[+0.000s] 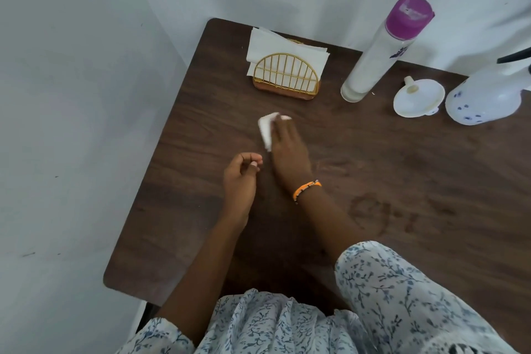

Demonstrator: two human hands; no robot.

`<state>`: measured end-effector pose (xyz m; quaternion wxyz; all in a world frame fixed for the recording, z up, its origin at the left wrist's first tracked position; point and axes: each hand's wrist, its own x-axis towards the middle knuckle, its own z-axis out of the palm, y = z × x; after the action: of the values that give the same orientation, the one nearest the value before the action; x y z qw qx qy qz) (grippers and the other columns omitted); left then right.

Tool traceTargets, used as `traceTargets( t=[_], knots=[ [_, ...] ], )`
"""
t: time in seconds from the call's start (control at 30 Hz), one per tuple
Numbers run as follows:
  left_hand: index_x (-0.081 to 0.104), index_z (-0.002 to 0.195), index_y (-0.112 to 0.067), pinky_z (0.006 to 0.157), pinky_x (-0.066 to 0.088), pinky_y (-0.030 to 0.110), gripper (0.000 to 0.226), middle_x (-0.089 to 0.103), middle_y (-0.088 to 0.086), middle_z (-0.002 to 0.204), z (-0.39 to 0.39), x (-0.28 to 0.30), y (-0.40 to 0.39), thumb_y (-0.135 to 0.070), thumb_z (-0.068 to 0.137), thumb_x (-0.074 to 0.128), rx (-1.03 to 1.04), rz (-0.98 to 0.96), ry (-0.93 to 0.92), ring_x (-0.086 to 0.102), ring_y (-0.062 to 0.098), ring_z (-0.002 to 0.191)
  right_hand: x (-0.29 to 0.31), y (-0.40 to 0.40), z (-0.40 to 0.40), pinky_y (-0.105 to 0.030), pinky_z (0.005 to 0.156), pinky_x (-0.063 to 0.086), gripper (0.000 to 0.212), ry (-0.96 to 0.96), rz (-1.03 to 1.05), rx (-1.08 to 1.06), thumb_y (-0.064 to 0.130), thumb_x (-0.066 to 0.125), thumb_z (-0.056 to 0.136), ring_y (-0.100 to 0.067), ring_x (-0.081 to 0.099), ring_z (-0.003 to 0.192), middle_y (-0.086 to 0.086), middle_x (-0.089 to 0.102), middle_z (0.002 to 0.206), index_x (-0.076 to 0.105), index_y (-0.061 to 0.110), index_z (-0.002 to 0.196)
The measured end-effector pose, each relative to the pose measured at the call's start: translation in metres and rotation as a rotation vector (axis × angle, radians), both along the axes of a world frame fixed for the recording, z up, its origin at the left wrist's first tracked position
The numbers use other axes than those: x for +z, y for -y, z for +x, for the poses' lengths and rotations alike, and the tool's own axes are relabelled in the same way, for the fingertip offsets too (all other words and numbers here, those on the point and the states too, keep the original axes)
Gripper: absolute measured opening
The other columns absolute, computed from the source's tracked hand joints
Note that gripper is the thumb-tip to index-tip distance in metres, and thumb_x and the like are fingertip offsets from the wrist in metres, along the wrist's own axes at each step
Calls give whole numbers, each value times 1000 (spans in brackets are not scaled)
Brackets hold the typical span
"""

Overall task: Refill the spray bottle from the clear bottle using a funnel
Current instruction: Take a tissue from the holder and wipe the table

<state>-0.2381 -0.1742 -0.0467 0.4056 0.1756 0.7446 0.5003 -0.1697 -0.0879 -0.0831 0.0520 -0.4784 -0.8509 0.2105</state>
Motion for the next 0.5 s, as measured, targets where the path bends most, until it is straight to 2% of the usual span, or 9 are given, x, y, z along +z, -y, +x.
traceTargets(
  t=[0.1,0.2,0.3,0.4,0.5],
  knots=[
    [60,80,-22,73,48,12,30,65,-5,86,-11,1,-3,2,90,46,42,33,7,60,2,81,-4,23,-5,-40,95,47,45,-68,54,356,16,41,85,-36,48,125,-17,52,134,56,5,125],
    [60,81,-23,75,47,13,29,66,-6,87,-17,-1,-4,1,90,47,48,37,-25,60,-1,81,-7,31,21,-36,103,38,44,-66,157,441,15,43,83,-33,51,124,-14,55,134,58,5,124],
    [59,80,-26,70,44,9,32,63,-9,83,-16,-4,-6,1,90,46,42,31,-39,57,-6,72,-9,9,54,-36,107,32,53,-14,207,262,9,40,82,-32,42,131,-14,47,141,49,6,133],
    [59,80,-27,68,45,7,33,62,-9,85,-13,-6,-5,1,91,45,29,21,-26,57,-2,76,-5,-13,83,-40,110,32,64,65,159,-84,1,53,75,-35,35,135,-15,39,146,42,5,138],
    [58,81,-25,67,44,6,32,62,-8,86,-11,-6,-4,2,91,44,14,20,-26,56,-1,78,4,0,86,-45,109,34,60,113,91,-320,15,45,82,-38,30,137,-19,34,148,36,-3,139]
  ],
)
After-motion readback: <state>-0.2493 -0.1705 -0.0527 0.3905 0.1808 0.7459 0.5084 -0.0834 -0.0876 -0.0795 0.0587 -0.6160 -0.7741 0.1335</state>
